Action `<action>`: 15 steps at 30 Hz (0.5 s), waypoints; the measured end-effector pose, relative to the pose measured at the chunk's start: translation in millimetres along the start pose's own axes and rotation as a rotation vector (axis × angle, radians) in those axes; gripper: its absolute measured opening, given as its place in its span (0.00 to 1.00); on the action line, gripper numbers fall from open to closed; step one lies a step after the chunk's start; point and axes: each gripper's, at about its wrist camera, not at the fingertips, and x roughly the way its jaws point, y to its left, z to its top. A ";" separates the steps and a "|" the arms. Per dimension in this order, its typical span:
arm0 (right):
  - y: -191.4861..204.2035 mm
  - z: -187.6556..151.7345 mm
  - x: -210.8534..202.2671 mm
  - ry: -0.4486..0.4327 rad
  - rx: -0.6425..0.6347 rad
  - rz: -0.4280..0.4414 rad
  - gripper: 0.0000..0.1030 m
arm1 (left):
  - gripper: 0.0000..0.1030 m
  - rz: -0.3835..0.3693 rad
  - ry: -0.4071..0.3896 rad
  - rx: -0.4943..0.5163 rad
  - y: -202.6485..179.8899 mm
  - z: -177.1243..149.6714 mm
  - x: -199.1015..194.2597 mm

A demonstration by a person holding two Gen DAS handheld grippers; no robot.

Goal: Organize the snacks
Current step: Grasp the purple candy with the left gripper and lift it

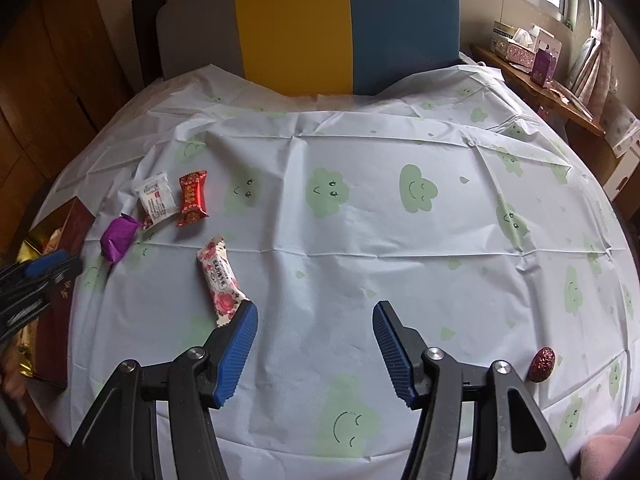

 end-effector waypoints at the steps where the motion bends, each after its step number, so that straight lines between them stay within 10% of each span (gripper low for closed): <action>1: 0.0 0.2 0.1 0.000 0.001 0.002 0.59 | 0.44 -0.001 0.014 -0.004 1.1 4.3 8.9; 8: 4.1 -0.2 1.2 0.007 -0.010 0.021 0.59 | 0.56 0.014 0.013 -0.003 -1.0 22.6 41.0; 15: 4.6 1.2 2.5 0.006 -0.016 0.027 0.59 | 0.36 -0.002 0.008 0.045 -12.0 15.1 48.6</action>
